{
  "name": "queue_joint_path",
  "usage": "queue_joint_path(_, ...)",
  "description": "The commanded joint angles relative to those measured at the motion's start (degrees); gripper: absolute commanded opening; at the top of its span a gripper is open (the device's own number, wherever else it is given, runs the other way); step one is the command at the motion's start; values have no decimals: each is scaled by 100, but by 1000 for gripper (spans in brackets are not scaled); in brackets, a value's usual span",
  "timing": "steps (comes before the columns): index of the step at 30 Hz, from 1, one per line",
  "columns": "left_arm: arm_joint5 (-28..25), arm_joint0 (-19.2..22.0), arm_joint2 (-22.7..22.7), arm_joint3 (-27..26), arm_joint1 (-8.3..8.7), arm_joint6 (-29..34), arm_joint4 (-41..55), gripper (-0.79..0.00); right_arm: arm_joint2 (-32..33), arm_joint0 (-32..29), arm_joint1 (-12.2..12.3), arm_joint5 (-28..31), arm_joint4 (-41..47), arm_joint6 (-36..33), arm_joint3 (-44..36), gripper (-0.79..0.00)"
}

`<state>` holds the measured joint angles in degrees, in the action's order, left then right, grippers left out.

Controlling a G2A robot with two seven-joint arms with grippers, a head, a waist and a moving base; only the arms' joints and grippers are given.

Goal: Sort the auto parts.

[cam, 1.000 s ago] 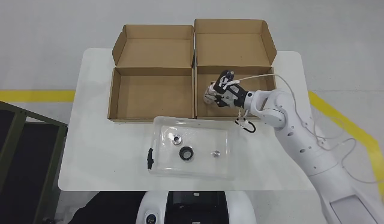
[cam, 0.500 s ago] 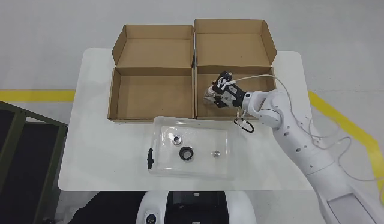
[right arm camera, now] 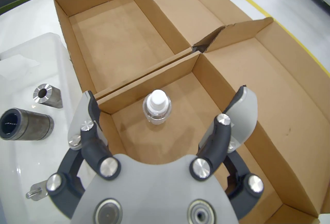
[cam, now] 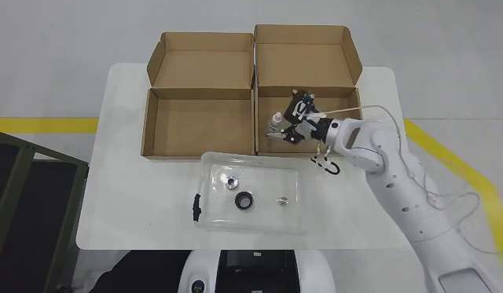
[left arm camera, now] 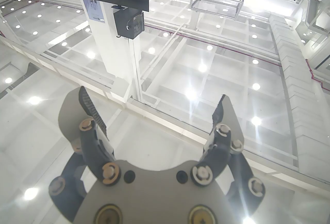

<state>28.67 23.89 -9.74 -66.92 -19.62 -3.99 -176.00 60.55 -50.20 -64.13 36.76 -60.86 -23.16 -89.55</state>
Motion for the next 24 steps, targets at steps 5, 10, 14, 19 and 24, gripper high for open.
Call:
queue_joint_path(5,0,0,0,0,0,0,0,0,372,-509,128,194,-34,-292,-965,0)
queue_joint_path(10,0,0,0,0,0,0,0,0,558,-877,209,400,-35,-525,-1558,0)
queue_joint_path(14,0,0,0,0,0,0,0,0,669,-1122,264,539,-10,-727,-1901,0)
queue_joint_path(19,0,0,0,0,0,0,0,0,744,-1356,328,729,-12,-1085,-2271,0)
queue_joint_path(24,0,0,0,0,0,0,0,0,761,-1575,385,852,-69,-1422,-2564,0)
